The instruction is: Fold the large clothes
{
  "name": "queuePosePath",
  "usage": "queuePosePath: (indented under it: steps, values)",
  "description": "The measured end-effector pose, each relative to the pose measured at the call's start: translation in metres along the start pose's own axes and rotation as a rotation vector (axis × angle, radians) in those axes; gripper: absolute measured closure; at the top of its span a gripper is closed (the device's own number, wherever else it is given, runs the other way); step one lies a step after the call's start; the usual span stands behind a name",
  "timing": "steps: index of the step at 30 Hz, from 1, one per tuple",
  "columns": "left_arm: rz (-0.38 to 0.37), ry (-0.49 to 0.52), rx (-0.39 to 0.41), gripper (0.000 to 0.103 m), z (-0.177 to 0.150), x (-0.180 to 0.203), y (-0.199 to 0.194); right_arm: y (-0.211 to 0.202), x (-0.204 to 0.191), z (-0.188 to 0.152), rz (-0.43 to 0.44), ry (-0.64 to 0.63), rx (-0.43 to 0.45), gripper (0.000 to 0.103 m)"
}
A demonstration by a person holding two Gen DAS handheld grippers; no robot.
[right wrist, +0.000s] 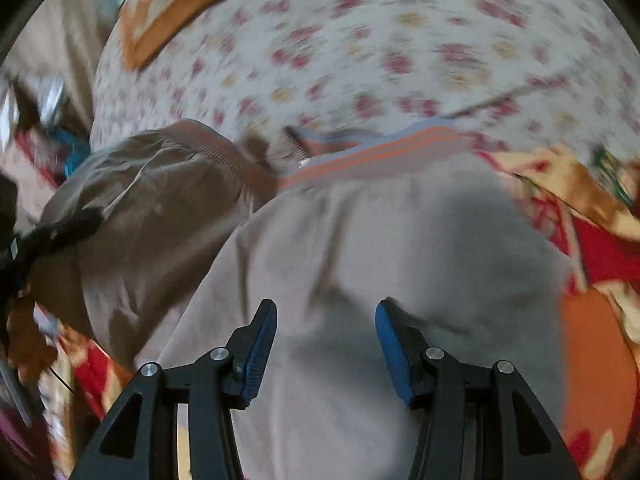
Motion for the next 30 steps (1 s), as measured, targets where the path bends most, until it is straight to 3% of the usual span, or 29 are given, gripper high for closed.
queuePosePath:
  steps: [2, 6, 8, 11, 12, 13, 15, 16, 17, 19, 21, 25, 30]
  values:
    - [-0.005, 0.066, -0.038, 0.095, -0.005, 0.044, 0.024, -0.011, 0.027, 0.001, 0.060, 0.126, -0.008, 0.052]
    - [-0.055, 0.132, -0.155, 0.096, -0.050, 0.107, 0.081, -0.005, 0.072, -0.007, 0.361, 0.476, -0.034, 0.052]
    - [-0.047, 0.134, -0.194, 0.096, -0.071, 0.118, 0.103, -0.002, 0.090, -0.012, 0.509, 0.639, -0.036, 0.052]
    - [-0.068, 0.076, -0.181, 0.095, -0.075, 0.113, 0.103, -0.001, 0.108, -0.017, 0.617, 0.784, -0.029, 0.053]
    - [-0.076, 0.056, -0.182, 0.085, -0.074, 0.110, 0.099, -0.001, 0.111, -0.018, 0.636, 0.807, -0.023, 0.053]
    - [-0.090, 0.047, -0.192, 0.068, -0.074, 0.108, 0.091, -0.002, 0.111, -0.019, 0.647, 0.824, -0.014, 0.053]
    - [-0.099, 0.068, -0.184, 0.048, -0.076, 0.112, 0.074, -0.004, 0.109, -0.018, 0.638, 0.817, -0.004, 0.051]
    - [-0.086, 0.099, -0.157, 0.044, -0.077, 0.115, 0.059, -0.006, 0.106, -0.018, 0.628, 0.806, 0.006, 0.047]
    - [-0.071, 0.127, -0.139, 0.044, -0.078, 0.116, 0.048, -0.011, 0.103, -0.018, 0.628, 0.802, 0.018, 0.045]
    - [-0.039, 0.170, -0.110, 0.044, -0.082, 0.111, 0.025, -0.020, 0.105, -0.012, 0.655, 0.818, 0.062, 0.029]
    - [0.031, 0.164, -0.085, 0.044, -0.085, 0.096, 0.014, -0.024, 0.103, -0.009, 0.679, 0.834, 0.100, 0.025]
    - [0.066, 0.104, -0.117, 0.044, -0.104, 0.066, 0.025, -0.035, 0.094, 0.000, 0.659, 0.762, 0.118, 0.024]
    - [0.093, 0.023, -0.160, 0.044, -0.133, 0.050, 0.054, -0.036, 0.056, 0.007, 0.544, 0.518, 0.083, 0.024]
Point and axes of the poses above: each gripper's, at about its wrist camera, not at the fingertips, and y roughly the way its jaws point, x to its right, z to its top, the point moved 8 cm from there along y, roughly the way its jaws point, and after that the axes turned 5 degrees about y, right-handed, at the moved point
